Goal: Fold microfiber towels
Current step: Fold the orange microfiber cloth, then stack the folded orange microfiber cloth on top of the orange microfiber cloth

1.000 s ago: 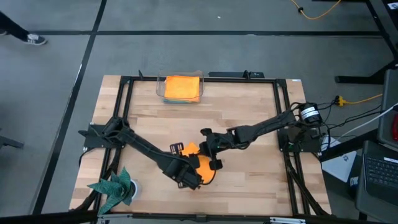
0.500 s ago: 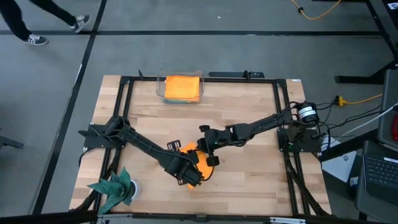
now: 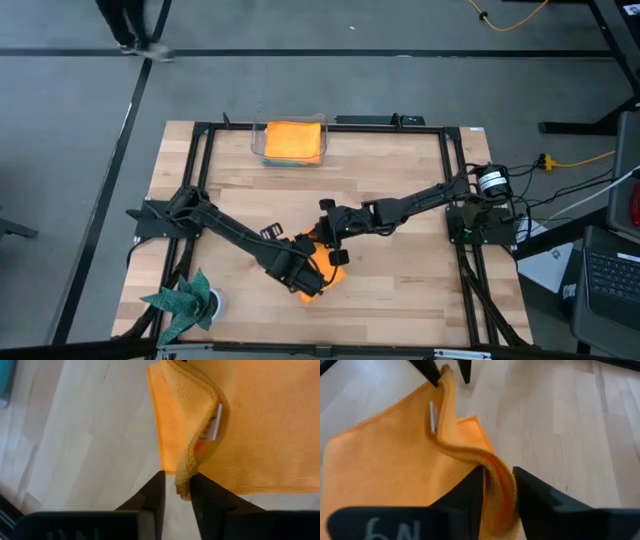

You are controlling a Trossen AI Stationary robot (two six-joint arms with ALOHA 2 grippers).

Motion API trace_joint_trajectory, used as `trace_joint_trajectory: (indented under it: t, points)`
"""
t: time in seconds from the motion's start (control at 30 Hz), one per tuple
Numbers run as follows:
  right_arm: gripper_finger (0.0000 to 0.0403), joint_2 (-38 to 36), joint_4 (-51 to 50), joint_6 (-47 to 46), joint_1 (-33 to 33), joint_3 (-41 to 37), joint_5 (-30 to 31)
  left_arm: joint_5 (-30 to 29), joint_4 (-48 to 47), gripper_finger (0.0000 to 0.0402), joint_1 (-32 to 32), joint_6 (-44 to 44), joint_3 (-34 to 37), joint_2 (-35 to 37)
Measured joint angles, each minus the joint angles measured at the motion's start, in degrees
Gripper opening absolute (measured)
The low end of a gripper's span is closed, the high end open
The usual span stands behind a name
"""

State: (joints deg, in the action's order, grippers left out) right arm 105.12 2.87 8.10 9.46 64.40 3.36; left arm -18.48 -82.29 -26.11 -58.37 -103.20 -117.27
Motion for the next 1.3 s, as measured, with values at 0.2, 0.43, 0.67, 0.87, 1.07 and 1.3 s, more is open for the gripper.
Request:
trace_joint_trajectory:
  t: [0.2, 0.43, 0.67, 0.87, 1.07, 1.3]
  points:
    - [0.0142, 0.00, 0.07, 0.39, -0.21, 0.00, -0.31, 1.96, 0.24, 0.0119, -0.02, -3.80, 0.00, -0.02]
    - [0.0175, 0.00, 0.07, 1.08, -1.60, 0.00, -0.33, 3.15, -7.16, 0.0142, -0.07, -9.32, 0.00, -0.04]
    - [0.0180, -4.61, -4.63, -5.17, -2.13, 0.05, -0.38, 5.60, -7.49, 0.0141, -1.53, -12.02, 0.00, -0.04]
    - [0.0169, -12.17, -18.13, -16.27, -2.11, 0.48, -3.80, 10.81, -6.54, 0.0140, -3.76, -14.86, 0.00, 0.35]
    - [0.0166, -13.23, -21.23, -23.75, 1.21, 0.48, -14.64, 10.84, -4.17, 0.0140, -6.74, -15.08, -0.04, 2.86]
    - [0.0166, -11.00, -17.77, -35.28, 6.83, 0.48, -11.55, 1.12, -4.25, 0.0140, -9.80, -14.61, -0.04, 11.40]
